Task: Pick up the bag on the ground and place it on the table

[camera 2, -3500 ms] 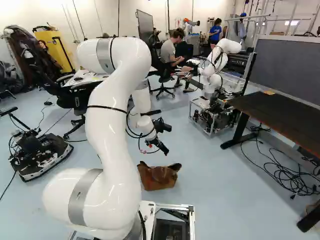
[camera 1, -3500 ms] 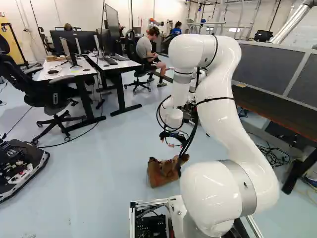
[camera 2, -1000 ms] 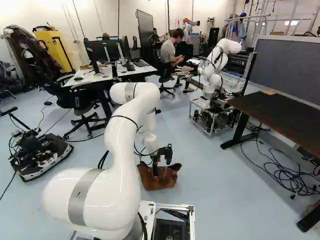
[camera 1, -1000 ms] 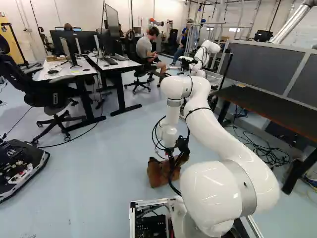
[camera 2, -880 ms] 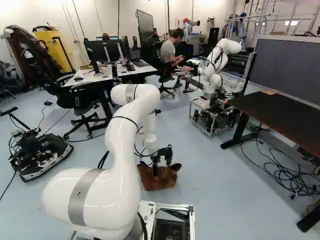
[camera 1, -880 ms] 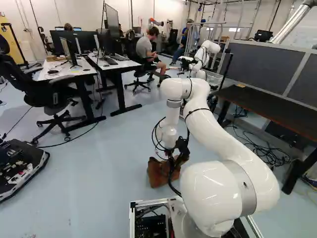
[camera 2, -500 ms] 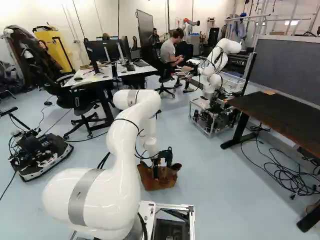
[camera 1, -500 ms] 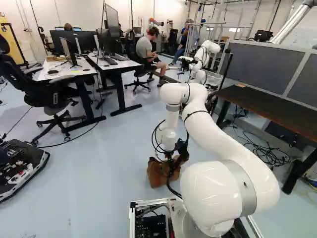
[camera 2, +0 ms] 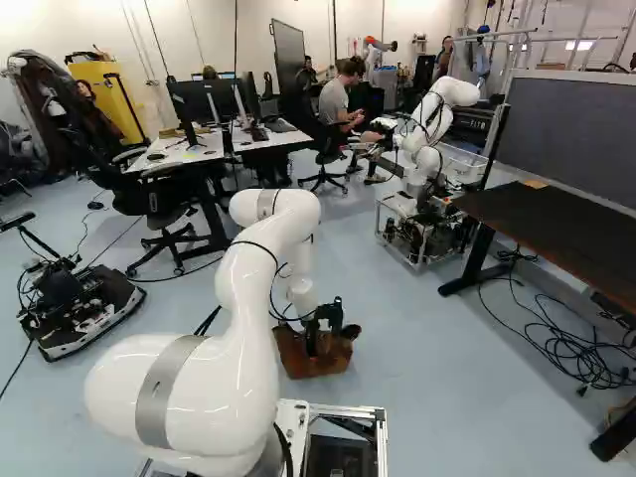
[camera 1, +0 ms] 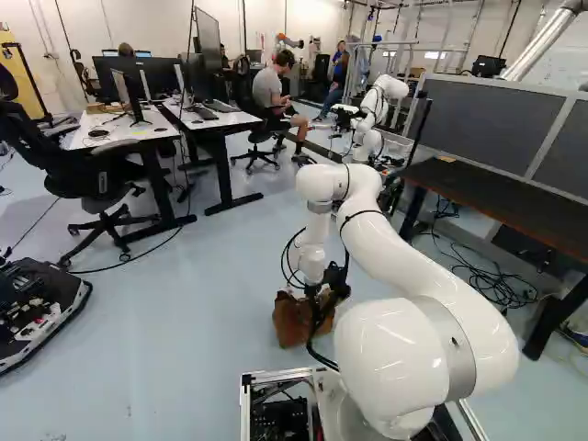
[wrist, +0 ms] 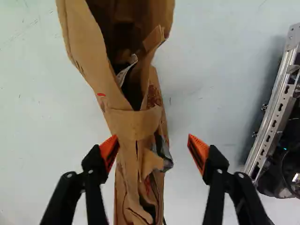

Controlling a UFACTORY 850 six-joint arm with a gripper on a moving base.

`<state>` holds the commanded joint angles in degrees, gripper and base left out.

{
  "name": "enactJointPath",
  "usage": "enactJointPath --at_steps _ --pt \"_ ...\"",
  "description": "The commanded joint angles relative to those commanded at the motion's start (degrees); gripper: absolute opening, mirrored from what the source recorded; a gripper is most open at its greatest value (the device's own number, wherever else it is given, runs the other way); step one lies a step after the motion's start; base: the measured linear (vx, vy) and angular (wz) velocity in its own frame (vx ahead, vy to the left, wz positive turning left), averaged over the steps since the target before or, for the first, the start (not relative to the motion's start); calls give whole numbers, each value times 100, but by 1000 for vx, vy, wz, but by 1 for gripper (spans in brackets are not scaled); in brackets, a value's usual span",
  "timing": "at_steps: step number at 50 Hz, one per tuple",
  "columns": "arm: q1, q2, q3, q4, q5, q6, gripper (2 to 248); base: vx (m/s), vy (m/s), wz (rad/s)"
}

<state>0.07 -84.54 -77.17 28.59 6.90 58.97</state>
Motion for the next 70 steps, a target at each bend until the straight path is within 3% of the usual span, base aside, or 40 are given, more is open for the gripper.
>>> enactJointPath --at_steps 4,5,9,10,14,15,19,20,25,26,38,70 --pt "0 -4 -3 0 0 0 197 0 0 0" --pt "0 -4 -3 0 0 0 160 0 0 0" --pt "0 -4 -3 0 0 0 160 0 0 0" --pt "0 -4 -3 0 0 0 121 0 0 0" --pt "0 -4 -3 0 0 0 121 0 0 0" --pt "0 -4 -3 0 0 0 84 0 0 0" --pt "0 -4 -3 0 0 0 84 0 0 0" --pt "0 -4 -3 0 0 0 47 0 0 0" --pt "0 -4 -3 0 0 0 47 0 0 0" --pt "0 -4 -3 0 0 0 21 0 0 0" --pt "0 64 60 0 0 0 21 0 0 0" --pt "0 751 684 -25 0 0 21 0 0 0"
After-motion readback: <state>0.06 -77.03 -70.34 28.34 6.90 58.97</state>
